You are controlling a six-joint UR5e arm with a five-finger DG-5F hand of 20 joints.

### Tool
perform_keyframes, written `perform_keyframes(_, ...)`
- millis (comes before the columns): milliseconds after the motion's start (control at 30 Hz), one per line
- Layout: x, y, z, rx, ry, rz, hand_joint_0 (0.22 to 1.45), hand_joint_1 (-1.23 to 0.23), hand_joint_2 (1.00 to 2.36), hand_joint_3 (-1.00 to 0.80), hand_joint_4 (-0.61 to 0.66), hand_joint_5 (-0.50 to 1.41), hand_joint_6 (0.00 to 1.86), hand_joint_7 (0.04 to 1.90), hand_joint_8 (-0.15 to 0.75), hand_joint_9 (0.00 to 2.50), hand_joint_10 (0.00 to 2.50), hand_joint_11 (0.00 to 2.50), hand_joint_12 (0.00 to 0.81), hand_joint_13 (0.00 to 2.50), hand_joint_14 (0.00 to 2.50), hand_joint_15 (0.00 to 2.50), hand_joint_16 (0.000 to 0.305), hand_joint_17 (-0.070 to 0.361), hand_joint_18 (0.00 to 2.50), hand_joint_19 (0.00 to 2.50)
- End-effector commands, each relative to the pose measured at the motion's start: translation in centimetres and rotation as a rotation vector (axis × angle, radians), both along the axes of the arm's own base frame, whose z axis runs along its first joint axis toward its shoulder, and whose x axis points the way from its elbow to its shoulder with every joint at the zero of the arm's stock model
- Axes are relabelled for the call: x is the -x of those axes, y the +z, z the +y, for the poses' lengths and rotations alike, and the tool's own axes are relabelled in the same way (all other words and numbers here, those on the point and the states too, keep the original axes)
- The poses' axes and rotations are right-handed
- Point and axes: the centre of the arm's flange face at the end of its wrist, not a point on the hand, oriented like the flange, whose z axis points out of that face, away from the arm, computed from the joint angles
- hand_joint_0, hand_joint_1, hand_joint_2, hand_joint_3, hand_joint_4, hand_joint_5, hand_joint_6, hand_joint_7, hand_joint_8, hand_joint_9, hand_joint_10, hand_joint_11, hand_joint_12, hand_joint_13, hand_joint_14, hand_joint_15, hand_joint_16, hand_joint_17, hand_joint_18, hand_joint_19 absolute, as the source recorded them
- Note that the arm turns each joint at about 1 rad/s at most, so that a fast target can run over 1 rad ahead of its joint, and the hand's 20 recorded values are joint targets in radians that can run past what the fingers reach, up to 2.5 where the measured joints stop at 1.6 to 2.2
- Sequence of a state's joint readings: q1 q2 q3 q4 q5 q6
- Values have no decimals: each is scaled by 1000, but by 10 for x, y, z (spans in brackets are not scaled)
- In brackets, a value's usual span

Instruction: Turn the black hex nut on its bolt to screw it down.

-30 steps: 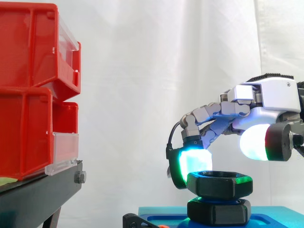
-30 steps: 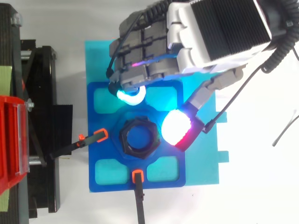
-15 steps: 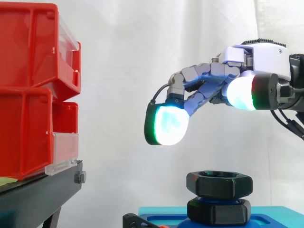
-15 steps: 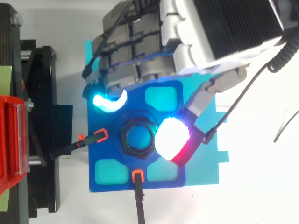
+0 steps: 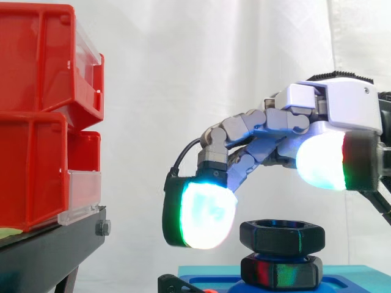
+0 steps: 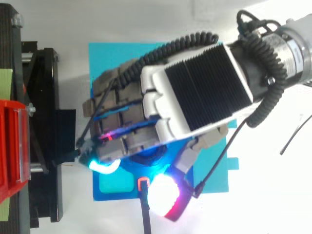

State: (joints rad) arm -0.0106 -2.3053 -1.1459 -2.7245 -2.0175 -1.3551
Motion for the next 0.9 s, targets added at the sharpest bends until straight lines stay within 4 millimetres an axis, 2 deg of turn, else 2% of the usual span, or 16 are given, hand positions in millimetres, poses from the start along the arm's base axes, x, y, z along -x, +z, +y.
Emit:
perform_keyframes(0, 0, -3, 10, -1, 12, 14, 468, -198, 1000, -500, 6, -5, 505, 1065, 219, 816, 5, 108, 336, 686, 7, 154, 49, 111, 559, 417)
perform_keyframes(333, 0, -5, 25, -6, 32, 40, 472, -202, 1000, -500, -26, 18, 505, 1247, 219, 821, 6, 117, 337, 690, 7, 160, 49, 110, 561, 418)
perform_keyframes(533, 0, -5, 26, -6, 35, 40, 473, -206, 1000, -500, -31, 24, 505, 1293, 225, 836, 5, 115, 337, 692, 7, 158, 48, 109, 566, 418)
perform_keyframes(867, 2, -4, 13, -4, 38, 26, 473, -217, 1000, -500, 1, 24, 504, 1313, 229, 830, 6, 132, 341, 695, 7, 162, 49, 109, 576, 426)
